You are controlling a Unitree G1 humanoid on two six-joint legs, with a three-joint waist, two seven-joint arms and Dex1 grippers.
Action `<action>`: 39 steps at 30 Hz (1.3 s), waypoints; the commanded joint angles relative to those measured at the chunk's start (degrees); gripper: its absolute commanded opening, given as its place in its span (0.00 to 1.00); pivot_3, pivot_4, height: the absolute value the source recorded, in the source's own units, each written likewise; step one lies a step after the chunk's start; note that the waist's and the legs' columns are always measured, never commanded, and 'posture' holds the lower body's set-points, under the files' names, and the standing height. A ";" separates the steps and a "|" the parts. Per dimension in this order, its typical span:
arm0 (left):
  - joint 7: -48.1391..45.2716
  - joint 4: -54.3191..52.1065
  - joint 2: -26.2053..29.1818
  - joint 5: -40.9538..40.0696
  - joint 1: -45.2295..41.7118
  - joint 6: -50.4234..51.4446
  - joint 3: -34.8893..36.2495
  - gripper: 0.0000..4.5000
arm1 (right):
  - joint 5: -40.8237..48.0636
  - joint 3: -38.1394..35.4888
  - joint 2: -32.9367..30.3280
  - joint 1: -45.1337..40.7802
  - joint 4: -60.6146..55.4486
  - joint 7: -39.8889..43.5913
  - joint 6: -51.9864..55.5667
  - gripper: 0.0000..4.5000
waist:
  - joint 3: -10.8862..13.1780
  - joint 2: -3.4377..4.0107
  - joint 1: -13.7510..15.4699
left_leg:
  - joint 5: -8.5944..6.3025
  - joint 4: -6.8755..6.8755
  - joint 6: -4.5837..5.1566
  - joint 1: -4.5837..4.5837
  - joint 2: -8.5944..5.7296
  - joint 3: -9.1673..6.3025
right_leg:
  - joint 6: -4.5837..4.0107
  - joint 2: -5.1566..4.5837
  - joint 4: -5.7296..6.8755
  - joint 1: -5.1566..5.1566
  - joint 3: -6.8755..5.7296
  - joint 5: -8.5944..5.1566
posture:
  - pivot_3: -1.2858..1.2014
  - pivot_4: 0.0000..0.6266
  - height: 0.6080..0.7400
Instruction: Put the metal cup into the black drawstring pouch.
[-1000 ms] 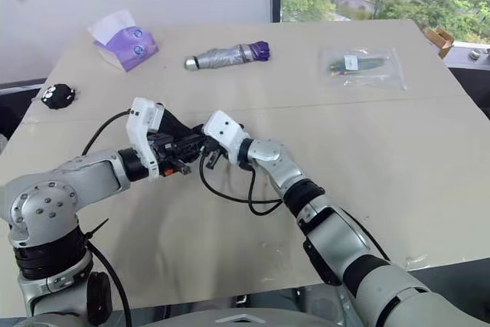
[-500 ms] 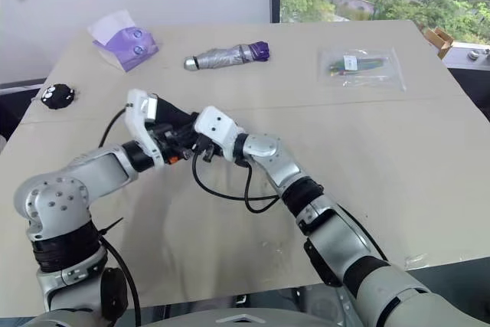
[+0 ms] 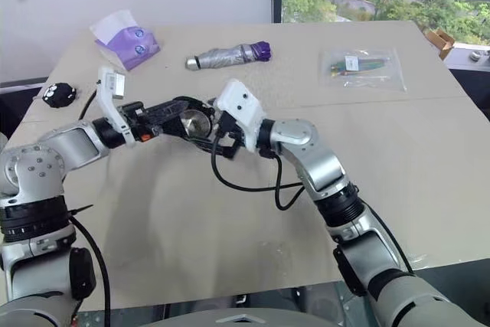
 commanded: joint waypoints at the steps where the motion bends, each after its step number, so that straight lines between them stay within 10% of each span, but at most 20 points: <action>1: -2.88 -0.48 2.53 1.69 -1.34 -2.52 -1.48 0.00 | 7.63 -5.46 3.41 -0.82 -3.89 0.37 1.52 0.99 | 0.01 0.00 -0.11 | 0.00 0.00 0.00 0.00 0.00 0.01 | 0.00 0.00 0.00 -0.01 0.01 0.00 | 0.52 0.24 1.00; 8: -4.00 -1.33 5.10 0.98 -2.07 -1.44 0.10 0.00 | -4.91 2.69 -0.69 -0.03 4.49 -3.03 -5.45 0.99 | 0.01 -0.03 -0.16 | 0.00 -0.01 0.00 -0.01 0.00 0.07 | 0.02 0.00 -0.04 -0.02 0.04 -0.01 | 0.52 0.24 1.00; 25: -0.22 -9.07 5.58 -3.60 -0.86 3.05 2.88 0.00 | -7.10 -4.07 13.01 -11.54 37.94 -14.21 -18.47 0.99 | 0.05 -0.14 -0.13 | 0.12 -0.01 -0.21 -0.03 0.09 0.09 | 0.02 -0.04 -0.01 -0.06 0.12 0.00 | 0.52 0.24 1.00; 36: 1.33 -11.83 6.05 -6.33 2.03 4.40 5.31 0.00 | -7.53 -5.02 13.35 -11.39 39.41 -13.27 -21.50 0.01 | 0.06 -0.15 -0.53 | 0.12 -0.04 -0.22 -0.02 0.12 0.06 | 0.01 -0.02 0.03 -0.08 0.15 0.00 | 0.52 0.24 1.00; 39: 1.72 -12.29 6.04 -6.92 2.78 4.23 5.51 0.00 | -7.41 -5.16 12.95 -10.83 38.26 -12.95 -21.26 0.01 | 0.06 -0.16 -0.47 | 0.12 -0.04 -0.21 -0.03 0.11 0.06 | 0.01 -0.04 0.02 -0.07 0.14 0.00 | 0.52 0.24 1.00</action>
